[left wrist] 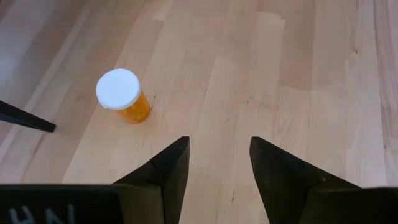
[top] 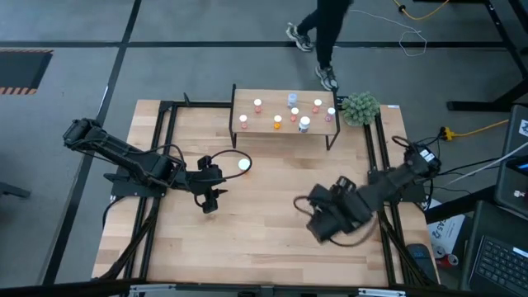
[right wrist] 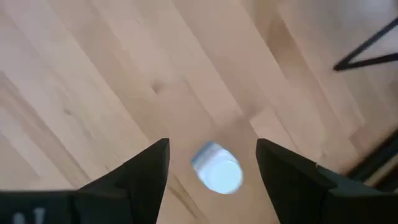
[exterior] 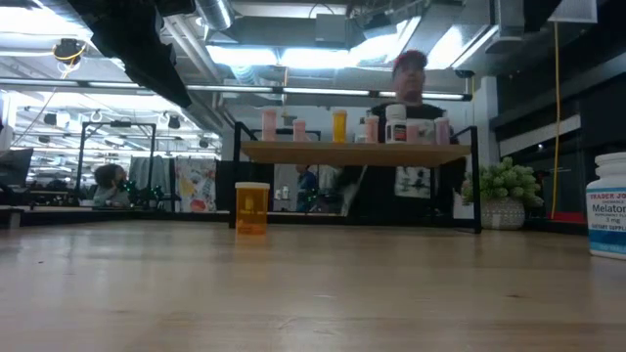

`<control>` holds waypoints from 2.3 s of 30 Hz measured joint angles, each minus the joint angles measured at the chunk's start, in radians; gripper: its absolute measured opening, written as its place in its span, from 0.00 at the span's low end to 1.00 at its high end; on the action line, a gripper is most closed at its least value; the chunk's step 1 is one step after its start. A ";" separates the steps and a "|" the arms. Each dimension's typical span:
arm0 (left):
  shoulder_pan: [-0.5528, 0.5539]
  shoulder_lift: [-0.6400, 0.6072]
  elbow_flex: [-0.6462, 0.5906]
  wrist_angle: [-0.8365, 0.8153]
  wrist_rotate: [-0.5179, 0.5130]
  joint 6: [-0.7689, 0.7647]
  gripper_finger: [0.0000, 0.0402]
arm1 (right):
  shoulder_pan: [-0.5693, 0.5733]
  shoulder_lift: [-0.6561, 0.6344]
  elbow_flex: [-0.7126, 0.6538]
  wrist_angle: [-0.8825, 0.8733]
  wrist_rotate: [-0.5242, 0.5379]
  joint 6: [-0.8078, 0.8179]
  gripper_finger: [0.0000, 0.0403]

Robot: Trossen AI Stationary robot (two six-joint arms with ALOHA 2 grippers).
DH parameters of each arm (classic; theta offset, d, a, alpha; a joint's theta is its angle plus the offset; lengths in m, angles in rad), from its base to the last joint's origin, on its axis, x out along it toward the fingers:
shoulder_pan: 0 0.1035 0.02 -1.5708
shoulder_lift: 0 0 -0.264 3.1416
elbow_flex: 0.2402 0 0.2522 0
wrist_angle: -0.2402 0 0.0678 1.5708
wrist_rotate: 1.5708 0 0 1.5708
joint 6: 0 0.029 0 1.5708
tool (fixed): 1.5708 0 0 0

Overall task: Pick and place medicine bottles onto shelf by color
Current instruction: Put the big yellow pill bottle on the shelf

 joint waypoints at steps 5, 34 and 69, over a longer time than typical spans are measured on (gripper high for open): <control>0.000 0.000 0.000 0.000 0.000 0.007 0.41 | 0.132 0.001 -0.003 0.068 0.046 0.162 0.60; 0.124 0.071 0.002 0.140 -0.004 0.049 0.51 | 0.275 0.003 -0.327 0.295 0.480 0.651 0.60; 0.378 0.332 0.001 0.299 -0.025 -0.186 0.62 | 0.126 -0.079 -0.348 -0.013 0.804 0.696 0.60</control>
